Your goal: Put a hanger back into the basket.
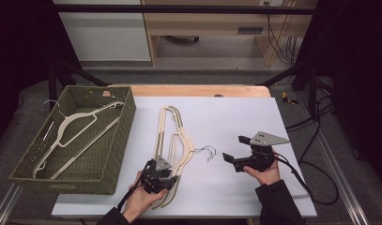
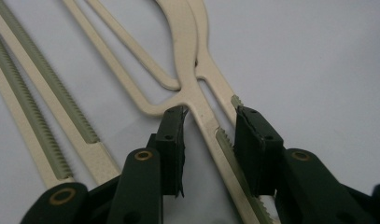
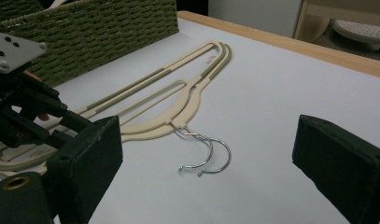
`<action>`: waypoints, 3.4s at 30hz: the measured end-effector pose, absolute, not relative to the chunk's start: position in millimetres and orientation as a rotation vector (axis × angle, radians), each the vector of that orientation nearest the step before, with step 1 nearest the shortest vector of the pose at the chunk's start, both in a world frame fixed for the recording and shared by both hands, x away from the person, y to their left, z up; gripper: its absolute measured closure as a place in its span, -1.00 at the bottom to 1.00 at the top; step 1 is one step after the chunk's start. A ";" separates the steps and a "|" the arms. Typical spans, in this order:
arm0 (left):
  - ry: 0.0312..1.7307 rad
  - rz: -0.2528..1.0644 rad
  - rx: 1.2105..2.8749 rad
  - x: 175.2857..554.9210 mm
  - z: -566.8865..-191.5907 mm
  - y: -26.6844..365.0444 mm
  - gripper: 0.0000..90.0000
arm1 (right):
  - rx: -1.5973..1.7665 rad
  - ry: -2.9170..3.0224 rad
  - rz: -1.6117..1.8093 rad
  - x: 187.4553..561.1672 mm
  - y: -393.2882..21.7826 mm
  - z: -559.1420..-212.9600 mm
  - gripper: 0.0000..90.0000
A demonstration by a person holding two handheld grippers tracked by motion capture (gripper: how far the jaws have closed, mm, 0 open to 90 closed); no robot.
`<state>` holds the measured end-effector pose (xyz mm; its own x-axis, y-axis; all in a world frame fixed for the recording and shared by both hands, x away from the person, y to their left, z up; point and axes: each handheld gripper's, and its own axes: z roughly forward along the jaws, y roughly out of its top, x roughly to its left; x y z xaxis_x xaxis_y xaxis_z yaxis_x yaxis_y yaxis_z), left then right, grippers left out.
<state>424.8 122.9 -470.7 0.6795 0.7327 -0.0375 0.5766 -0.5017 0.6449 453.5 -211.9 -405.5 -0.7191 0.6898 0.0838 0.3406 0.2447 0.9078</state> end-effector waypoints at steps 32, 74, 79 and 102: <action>0.928 0.275 2.267 421.3 -470.0 125.2 0.77 | 0.910 2.357 1.363 465.1 -170.3 -437.0 -0.69; 0.859 0.366 2.149 419.0 -445.2 148.0 -0.60 | 1.014 2.548 1.053 468.2 -127.6 -476.9 0.99; 0.826 0.375 2.160 421.3 -441.7 143.4 -0.59 | 1.048 2.553 1.078 469.2 -128.9 -471.7 0.99; 0.594 0.455 2.462 457.4 -453.7 54.7 0.19 | 1.000 2.556 1.078 462.1 -132.9 -434.4 1.00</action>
<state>457.4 54.7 -453.7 0.8441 0.5023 0.1878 0.3118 -0.7447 0.5901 462.1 -132.9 -434.4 -0.7534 0.6527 0.0795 0.5126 0.5073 0.6927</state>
